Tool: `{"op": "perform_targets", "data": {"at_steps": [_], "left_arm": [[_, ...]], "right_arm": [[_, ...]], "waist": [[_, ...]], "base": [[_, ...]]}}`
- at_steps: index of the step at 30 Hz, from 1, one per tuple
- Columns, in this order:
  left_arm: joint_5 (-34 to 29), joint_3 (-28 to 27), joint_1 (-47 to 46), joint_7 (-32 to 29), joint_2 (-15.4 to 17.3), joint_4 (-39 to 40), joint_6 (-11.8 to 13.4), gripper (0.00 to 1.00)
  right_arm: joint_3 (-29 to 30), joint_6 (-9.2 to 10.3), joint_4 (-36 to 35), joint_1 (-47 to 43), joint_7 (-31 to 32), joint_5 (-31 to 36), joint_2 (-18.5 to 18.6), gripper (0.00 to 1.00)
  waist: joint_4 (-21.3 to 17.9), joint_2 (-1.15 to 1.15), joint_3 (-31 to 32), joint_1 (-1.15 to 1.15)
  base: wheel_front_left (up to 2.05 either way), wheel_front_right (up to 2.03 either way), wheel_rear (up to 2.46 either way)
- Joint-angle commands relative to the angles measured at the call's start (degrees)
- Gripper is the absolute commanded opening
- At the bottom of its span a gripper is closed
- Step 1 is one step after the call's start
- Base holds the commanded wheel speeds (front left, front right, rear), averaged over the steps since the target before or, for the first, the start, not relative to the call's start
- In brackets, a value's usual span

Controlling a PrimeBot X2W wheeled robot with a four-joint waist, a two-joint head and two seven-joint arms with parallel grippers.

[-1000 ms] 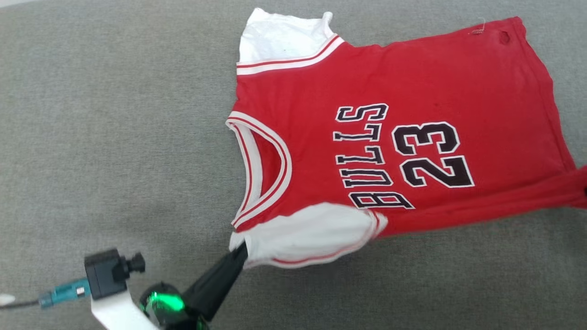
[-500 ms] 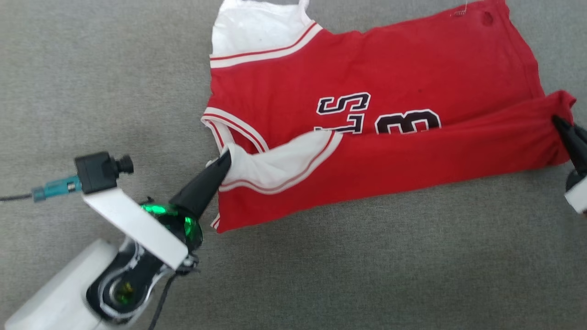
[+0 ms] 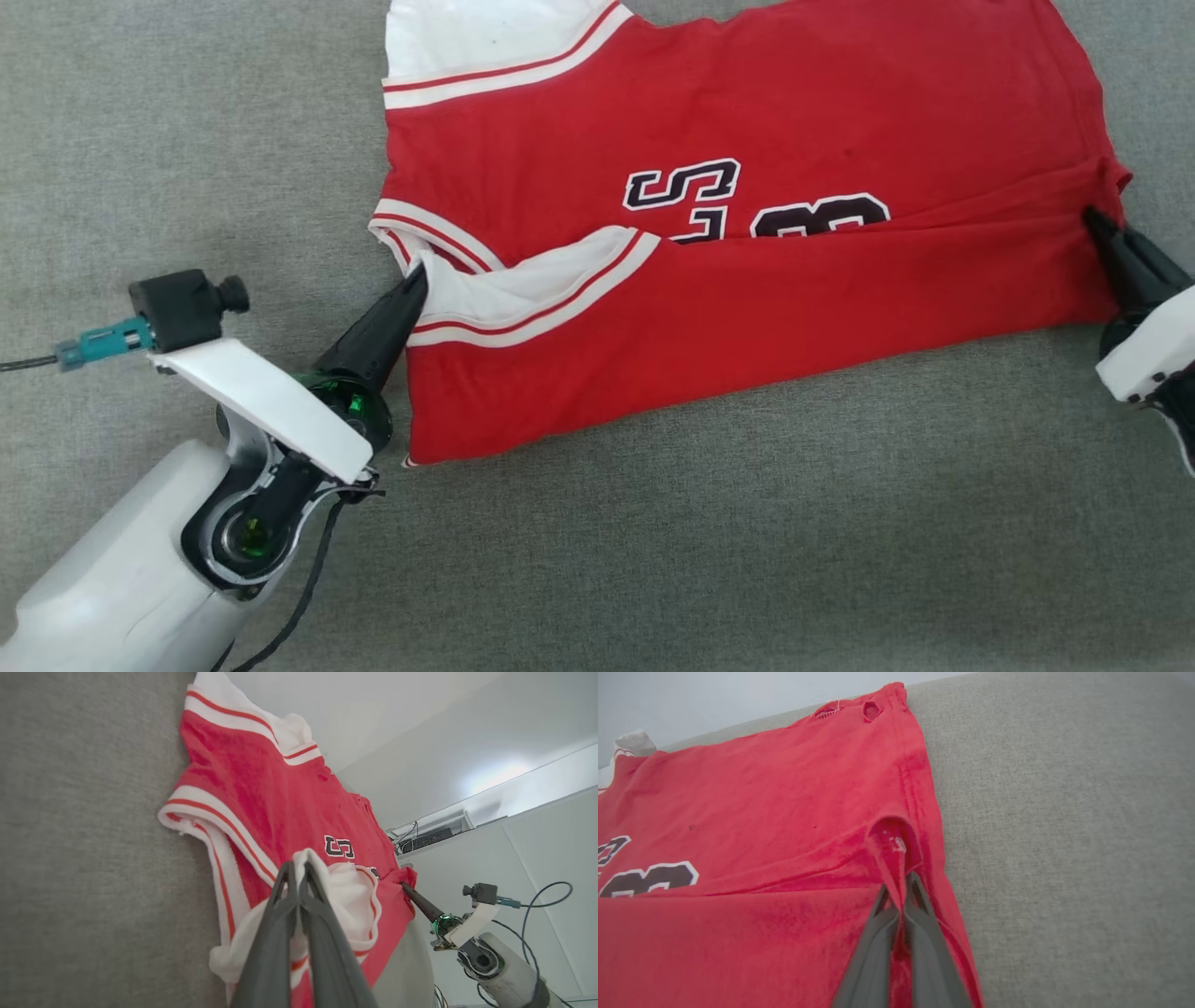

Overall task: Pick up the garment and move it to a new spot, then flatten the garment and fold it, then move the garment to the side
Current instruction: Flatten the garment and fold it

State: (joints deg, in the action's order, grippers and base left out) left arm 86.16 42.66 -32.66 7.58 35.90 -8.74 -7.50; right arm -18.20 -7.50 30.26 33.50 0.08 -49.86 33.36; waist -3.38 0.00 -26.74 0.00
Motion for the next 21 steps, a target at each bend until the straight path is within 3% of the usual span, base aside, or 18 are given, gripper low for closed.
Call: {"op": "perform_targets", "data": {"at_steps": [1, 2, 3, 4, 5, 6, 7, 16, 19, 21], "left_arm": [[-0.79, 0.88, -0.56, -0.06, 0.1, -1.69, 0.08, 0.06], [-1.54, 1.38, -0.92, 0.15, 0.3, -2.57, 0.14, 0.29], [-2.29, 2.04, -1.28, 0.08, 0.62, -3.4, 0.14, 0.43], [-2.93, 2.68, -1.66, -0.1, 0.95, -3.97, 0.15, 0.49], [-3.47, 3.13, -2.2, -0.07, 1.33, -4.4, 0.15, 0.63], [-3.87, 3.64, -2.82, 0.15, 1.81, -4.76, 0.15, 0.91], [-4.76, 4.24, -3.36, 0.28, 2.35, -5.05, 0.14, 1.0], [-13.86, 7.71, -7.92, 2.28, 7.87, -5.32, 0.08, 1.0], [-15.67, 9.02, -9.07, -0.8, 9.86, -2.47, 1.85, 1.0], [-15.6, 10.86, -9.04, -6.01, 11.38, 0.32, 3.87, 1.0]], "right_arm": [[-0.04, 0.03, 0.57, 0.52, -0.35, 0.48, -0.49, 0.13], [-0.11, 0.03, 0.81, 0.66, -0.51, 0.7, -0.66, 0.35], [-0.08, 0.03, 1.08, 0.75, -0.74, 0.78, -0.76, 0.61], [0.0, 0.03, 1.36, 0.87, -1.03, 0.9, -0.92, 1.0], [0.2, 0.03, 1.65, 0.88, -1.31, 1.0, -1.05, 1.0], [0.32, 0.03, 1.89, 0.84, -1.56, 1.14, -1.11, 1.0], [0.36, 0.03, 2.06, 0.7, -1.77, 1.18, -1.16, 1.0], [2.62, 0.03, 0.24, -2.31, -3.79, 0.41, 0.11, 1.0], [3.94, 0.03, -1.42, -4.05, -4.11, 0.31, 0.41, 1.0], [4.77, 0.03, -2.66, -4.99, -3.88, 0.53, 0.36, 1.0]], "waist": [[-0.06, 0.0, 0.02, 0.0], [-0.07, 0.0, 0.12, 0.0], [-0.11, 0.0, 0.26, 0.0], [-0.18, 0.0, 0.42, 0.0], [-0.22, 0.0, 0.68, 0.0], [-0.22, 0.0, 0.95, 0.0], [-0.21, 0.0, 1.26, 0.0], [0.25, 0.0, 4.51, 0.0], [0.45, 0.0, 5.41, 0.0], [0.52, 0.0, 5.78, 0.0]], "base": [[0.0, 0.0, 0.0], [0.0, 0.0, 0.0], [0.0, 0.0, 0.0], [0.0, 0.0, 0.0], [0.0, 0.0, 0.0], [0.0, 0.0, 0.0], [0.0, 0.0, 0.0], [0.0, 0.0, 0.0], [0.0, 0.0, 0.0], [0.0, 0.0, 0.0]]}}
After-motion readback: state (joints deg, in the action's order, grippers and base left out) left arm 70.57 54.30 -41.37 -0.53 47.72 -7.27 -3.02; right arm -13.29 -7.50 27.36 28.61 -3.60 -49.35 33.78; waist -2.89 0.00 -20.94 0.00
